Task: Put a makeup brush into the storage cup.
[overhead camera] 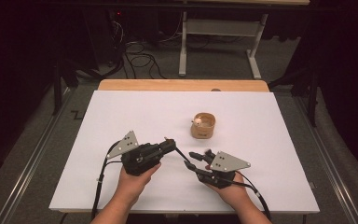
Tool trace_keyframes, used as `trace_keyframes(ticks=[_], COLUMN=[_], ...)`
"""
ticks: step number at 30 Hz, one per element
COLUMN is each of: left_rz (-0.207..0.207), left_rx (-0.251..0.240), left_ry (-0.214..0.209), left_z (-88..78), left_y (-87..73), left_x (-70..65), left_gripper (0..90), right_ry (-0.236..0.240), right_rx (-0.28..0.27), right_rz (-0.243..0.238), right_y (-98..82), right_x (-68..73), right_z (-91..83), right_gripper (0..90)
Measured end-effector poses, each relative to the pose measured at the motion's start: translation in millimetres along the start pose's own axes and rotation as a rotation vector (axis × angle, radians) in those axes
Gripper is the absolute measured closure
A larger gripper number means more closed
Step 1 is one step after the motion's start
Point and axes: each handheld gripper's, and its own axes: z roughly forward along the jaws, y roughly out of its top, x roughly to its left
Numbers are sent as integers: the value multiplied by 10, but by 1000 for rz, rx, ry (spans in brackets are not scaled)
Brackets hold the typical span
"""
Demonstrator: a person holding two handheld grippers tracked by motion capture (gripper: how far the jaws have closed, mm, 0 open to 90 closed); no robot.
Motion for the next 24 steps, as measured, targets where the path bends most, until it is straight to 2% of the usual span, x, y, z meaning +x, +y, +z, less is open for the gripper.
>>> trace_keyframes(ticks=[1, 5, 7, 9, 14, 21, 24], left_rz=[19, 46, 53, 59, 57, 73, 81], left_rx=[10, 29, 43, 56, 87, 111, 119], left_ry=[20, 55, 63, 69, 62, 60, 59], left_z=[6, 43, 65, 90, 134, 177, 199], left_y=[-10, -38, -52, -68, -96, -120, -125], left_x=[-16, -58, -74, -86, -105, -139, -156], left_gripper=[838, 838, 839, 838, 838, 838, 838], right_ry=[-6, -25, -27, -39, -51, -68, -67], right_rx=[5, 7, -4, 0, -5, 17, 15], right_rz=[-2, 15, 27, 15, 41, -6, -2], right_y=[3, 29, 40, 52, 78, 114, 119], right_x=[1, 19, 31, 37, 57, 115, 122], right_z=[3, 7, 16, 23, 50, 111, 117], right_gripper=[635, 624, 623, 623, 623, 677, 694])
